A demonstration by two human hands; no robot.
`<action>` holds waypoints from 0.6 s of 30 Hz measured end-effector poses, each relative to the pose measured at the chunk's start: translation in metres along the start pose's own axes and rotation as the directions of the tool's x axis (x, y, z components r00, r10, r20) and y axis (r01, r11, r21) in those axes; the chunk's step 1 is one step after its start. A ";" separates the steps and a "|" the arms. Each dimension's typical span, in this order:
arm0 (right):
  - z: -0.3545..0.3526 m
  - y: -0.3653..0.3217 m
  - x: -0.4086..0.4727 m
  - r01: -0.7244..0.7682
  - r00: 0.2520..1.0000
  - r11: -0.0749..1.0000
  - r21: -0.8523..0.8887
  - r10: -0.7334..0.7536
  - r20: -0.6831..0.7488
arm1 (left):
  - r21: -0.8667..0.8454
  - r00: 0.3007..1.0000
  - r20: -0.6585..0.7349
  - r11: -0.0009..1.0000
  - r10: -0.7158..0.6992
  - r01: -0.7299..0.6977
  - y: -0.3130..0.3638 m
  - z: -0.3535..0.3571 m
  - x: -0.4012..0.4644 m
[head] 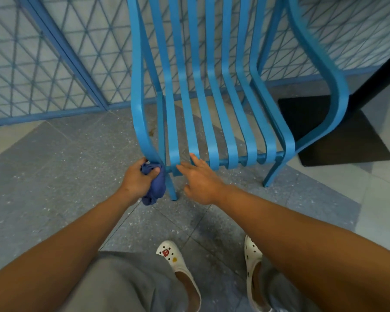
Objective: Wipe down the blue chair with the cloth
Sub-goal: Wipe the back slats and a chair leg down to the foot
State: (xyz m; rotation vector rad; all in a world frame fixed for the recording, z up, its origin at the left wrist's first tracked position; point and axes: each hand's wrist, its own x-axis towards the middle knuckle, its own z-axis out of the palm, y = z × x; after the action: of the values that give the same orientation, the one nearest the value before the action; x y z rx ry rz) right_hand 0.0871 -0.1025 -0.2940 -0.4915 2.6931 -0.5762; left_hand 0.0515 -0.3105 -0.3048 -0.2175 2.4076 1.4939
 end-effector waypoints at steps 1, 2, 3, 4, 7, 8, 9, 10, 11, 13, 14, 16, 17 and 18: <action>-0.001 -0.002 -0.004 -0.008 1.000 1.000 0.024 0.008 -0.004 | -0.050 1.000 0.003 0.998 -0.028 0.028 0.001 0.003 -0.004; 0.000 -0.003 -0.006 -0.020 1.000 0.998 0.065 0.020 -0.008 | -0.104 0.998 0.010 0.993 -0.056 0.057 0.004 0.007 -0.008; 0.001 -0.003 -0.008 -0.039 0.999 0.990 0.136 0.040 -0.005 | -0.155 0.996 0.015 0.984 -0.091 0.092 0.007 0.013 -0.012; 0.001 -0.004 -0.012 -0.075 0.997 0.963 0.260 0.075 0.013 | -0.200 0.992 0.018 0.971 -0.127 0.128 0.010 0.018 -0.016; -0.003 -0.012 -0.024 -0.192 0.980 0.761 0.620 0.185 0.077 | -0.350 0.970 0.061 0.905 -0.235 0.241 0.021 0.035 -0.028; -0.006 -0.013 -0.029 -0.207 0.976 0.706 0.677 0.200 0.090 | -0.396 0.963 0.077 0.879 -0.258 0.267 0.025 0.041 -0.032; -0.011 -0.014 -0.036 -0.215 0.974 0.670 0.711 0.204 0.102 | -0.431 0.958 0.084 0.857 -0.273 0.282 0.030 0.046 -0.035; -0.014 -0.013 -0.043 -0.214 0.974 0.650 0.730 0.198 0.110 | -0.452 0.957 0.086 0.844 -0.279 0.287 0.036 0.051 -0.039; -0.019 -0.012 -0.052 -0.208 0.976 0.635 0.744 0.184 0.115 | -0.465 0.956 0.090 0.837 -0.281 0.290 0.042 0.056 -0.043; -0.027 -0.008 -0.068 -0.183 0.981 0.633 0.752 0.166 0.100 | -0.483 0.955 0.112 0.825 -0.274 0.294 0.052 0.065 -0.048; -0.031 -0.005 -0.075 -0.173 0.982 0.636 0.752 0.169 0.083 | -0.486 0.955 0.129 0.822 -0.267 0.296 0.057 0.068 -0.050; -0.040 0.001 -0.086 -0.163 0.981 0.628 0.761 0.185 0.057 | -0.493 0.954 0.161 0.817 -0.252 0.299 0.071 0.074 -0.057; -0.044 0.004 -0.090 -0.153 0.980 0.628 0.763 0.194 0.037 | -0.507 0.954 0.173 0.808 -0.246 0.300 0.077 0.077 -0.060; -0.049 0.006 -0.093 -0.139 0.981 0.627 0.766 0.195 0.018 | -0.521 0.954 0.182 0.800 -0.237 0.298 0.085 0.080 -0.062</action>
State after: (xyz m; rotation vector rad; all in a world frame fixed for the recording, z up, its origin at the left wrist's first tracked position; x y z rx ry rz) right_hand 0.1482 -0.0442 -0.2314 0.0300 2.1948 -1.5887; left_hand 0.1000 -0.2032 -0.2454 -0.5586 1.7186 1.9512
